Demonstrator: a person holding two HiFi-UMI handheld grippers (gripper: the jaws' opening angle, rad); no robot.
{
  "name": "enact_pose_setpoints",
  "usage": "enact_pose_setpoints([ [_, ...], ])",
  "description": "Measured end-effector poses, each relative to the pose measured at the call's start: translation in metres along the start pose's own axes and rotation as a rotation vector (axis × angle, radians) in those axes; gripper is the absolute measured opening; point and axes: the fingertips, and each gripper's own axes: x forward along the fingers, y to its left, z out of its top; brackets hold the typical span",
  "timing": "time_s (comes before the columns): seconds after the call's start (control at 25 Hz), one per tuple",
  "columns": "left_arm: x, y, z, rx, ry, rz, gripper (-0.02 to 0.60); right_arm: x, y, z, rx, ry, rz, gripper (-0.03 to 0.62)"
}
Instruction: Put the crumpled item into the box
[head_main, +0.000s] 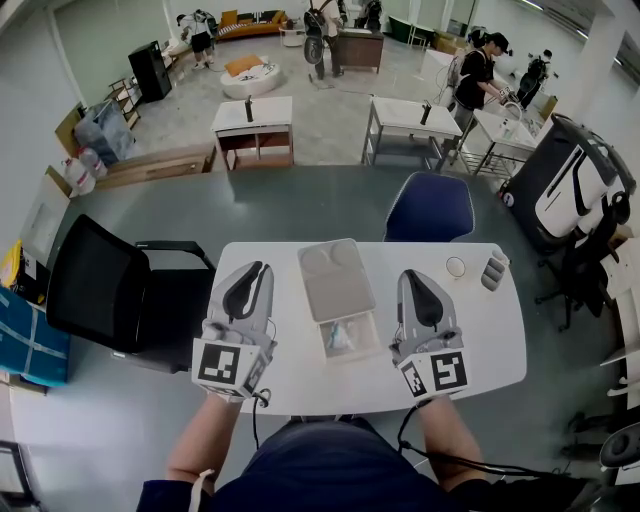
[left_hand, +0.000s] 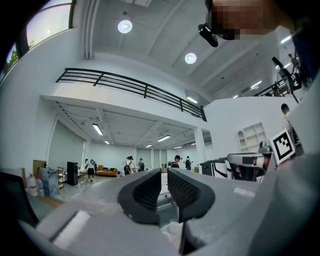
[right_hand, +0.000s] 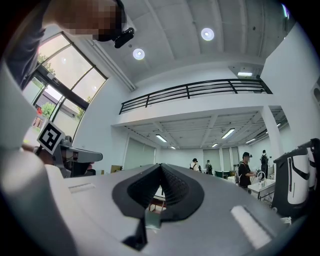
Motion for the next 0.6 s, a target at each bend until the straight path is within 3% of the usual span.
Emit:
enact_pose_setpoints([
  [0.2, 0.0024, -0.0005, -0.0016, -0.012, 0.009, 0.005, 0.043, 0.0012, -0.0011, -0.0023, 0.005, 0.003, 0.001, 0.002],
  [0.4, 0.0029, 0.0026, -0.0055, 0.041, 0.002, -0.016, 0.043, 0.0032, -0.0007, -0.0025, 0.008, 0.006, 0.004, 0.002],
  [0.6, 0.0052, 0.0015, -0.0016, -0.023, 0.015, 0.002, 0.043, 0.0049, -0.0015, -0.0029, 0.012, 0.008, 0.002, 0.002],
])
